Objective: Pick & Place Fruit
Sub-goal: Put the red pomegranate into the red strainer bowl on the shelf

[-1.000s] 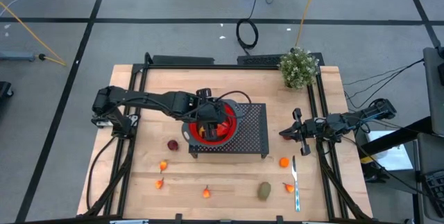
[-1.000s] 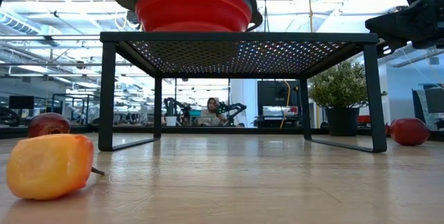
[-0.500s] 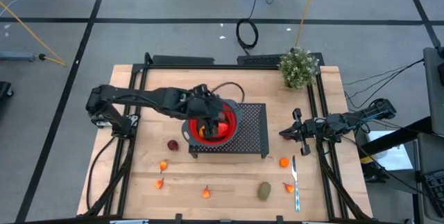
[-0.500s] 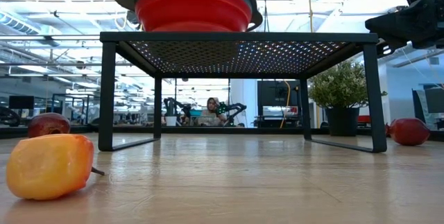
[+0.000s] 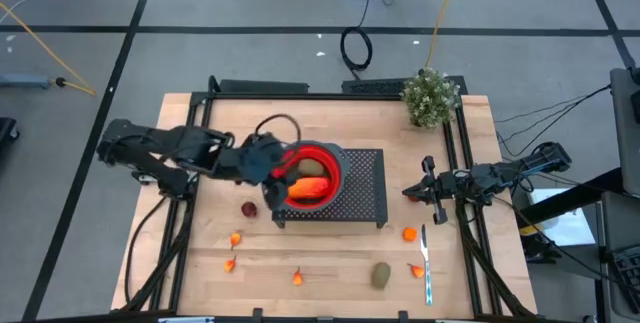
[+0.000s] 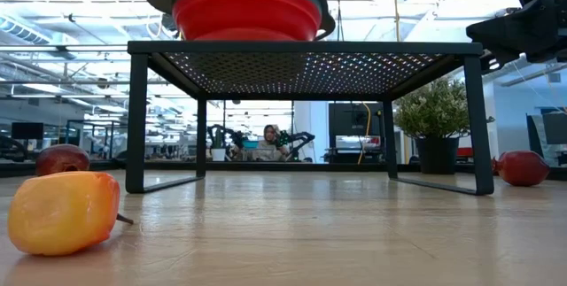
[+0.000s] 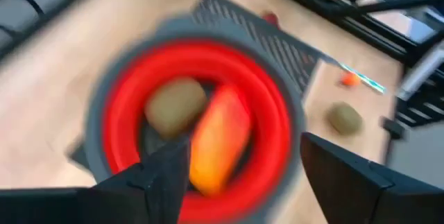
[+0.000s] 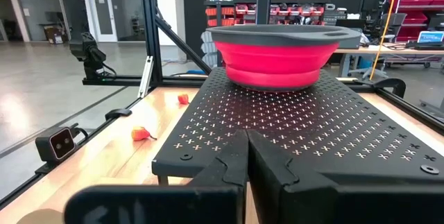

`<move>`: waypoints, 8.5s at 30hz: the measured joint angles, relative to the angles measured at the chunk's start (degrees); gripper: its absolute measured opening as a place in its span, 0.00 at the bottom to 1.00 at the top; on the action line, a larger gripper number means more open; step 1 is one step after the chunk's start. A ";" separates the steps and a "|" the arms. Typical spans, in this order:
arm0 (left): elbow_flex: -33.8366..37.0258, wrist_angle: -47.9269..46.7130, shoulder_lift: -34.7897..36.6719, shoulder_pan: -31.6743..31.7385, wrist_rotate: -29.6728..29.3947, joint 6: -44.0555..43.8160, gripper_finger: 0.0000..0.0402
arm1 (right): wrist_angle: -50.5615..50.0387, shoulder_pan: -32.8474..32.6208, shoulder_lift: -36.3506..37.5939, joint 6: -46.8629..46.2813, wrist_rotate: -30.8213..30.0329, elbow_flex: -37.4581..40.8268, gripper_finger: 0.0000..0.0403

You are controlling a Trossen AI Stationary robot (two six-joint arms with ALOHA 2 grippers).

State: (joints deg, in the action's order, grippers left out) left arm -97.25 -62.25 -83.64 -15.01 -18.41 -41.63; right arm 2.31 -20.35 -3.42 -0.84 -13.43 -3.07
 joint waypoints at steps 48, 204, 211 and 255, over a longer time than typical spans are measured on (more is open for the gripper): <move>27.54 -25.05 0.40 -30.33 13.54 -27.66 0.02 | 0.02 0.00 0.01 -0.44 0.04 0.01 0.00; 64.63 28.05 10.60 -17.21 -4.08 32.98 0.64 | 0.02 0.02 -0.01 -1.46 0.04 0.02 0.00; 64.63 29.07 10.58 -14.08 -0.11 37.93 0.63 | 0.02 0.01 0.00 -1.46 0.02 0.01 0.00; 51.75 14.53 7.87 -12.10 5.04 31.26 0.51 | 0.02 0.00 0.01 -1.49 0.03 0.00 0.00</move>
State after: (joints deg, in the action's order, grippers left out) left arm -45.50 -47.72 -75.77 -27.11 -13.38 -10.37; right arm 2.33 -20.35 -3.41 -2.33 -13.40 -3.06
